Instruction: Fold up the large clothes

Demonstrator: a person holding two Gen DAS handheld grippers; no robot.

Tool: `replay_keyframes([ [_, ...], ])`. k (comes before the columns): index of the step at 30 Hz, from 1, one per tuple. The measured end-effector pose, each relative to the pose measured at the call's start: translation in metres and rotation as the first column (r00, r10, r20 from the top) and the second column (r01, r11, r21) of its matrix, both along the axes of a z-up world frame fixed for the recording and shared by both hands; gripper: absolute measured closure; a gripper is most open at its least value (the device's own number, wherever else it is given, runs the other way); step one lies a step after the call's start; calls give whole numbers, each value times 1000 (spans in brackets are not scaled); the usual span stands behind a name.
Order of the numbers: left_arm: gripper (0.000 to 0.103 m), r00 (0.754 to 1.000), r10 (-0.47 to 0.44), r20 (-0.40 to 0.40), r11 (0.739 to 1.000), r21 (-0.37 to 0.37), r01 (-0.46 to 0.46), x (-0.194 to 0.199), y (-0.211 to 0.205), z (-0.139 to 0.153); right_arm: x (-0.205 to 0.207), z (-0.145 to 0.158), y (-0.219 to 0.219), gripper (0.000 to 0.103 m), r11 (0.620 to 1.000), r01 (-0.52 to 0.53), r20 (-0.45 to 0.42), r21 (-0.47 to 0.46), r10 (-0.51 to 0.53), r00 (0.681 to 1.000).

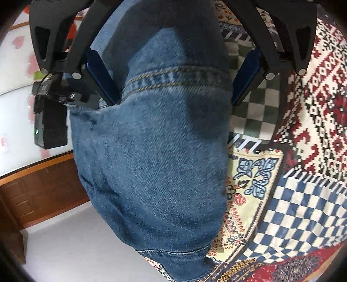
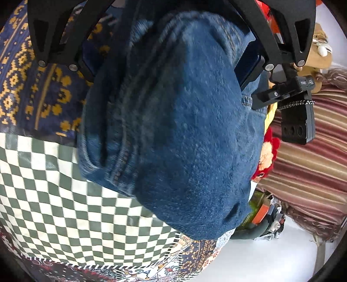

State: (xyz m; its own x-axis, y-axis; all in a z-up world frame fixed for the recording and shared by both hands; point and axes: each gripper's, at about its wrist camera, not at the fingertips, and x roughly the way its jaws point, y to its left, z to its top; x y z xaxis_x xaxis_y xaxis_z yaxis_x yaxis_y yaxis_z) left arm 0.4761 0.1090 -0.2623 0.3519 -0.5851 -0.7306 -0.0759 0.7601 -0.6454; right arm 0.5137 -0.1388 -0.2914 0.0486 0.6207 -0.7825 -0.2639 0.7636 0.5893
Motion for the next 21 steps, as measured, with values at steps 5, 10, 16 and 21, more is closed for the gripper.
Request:
replay_keyframes([
  [5, 16, 1000, 21, 1, 999, -33, -21, -1, 0, 2, -4, 9, 1, 20, 999, 10, 9, 32, -10, 1000],
  [10, 34, 999, 15, 40, 999, -42, -13, -13, 1, 21, -11, 29, -2, 41, 999, 4, 18, 38, -5, 1000],
  [16, 43, 993, -11, 121, 1000, 28, 7, -27, -2, 64, -29, 70, 13, 56, 999, -32, 91, 21, 30, 995],
  [21, 43, 975, 3, 224, 999, 52, -15, -52, 24, 112, -42, 118, 33, 56, 998, -49, 163, 46, 41, 986],
])
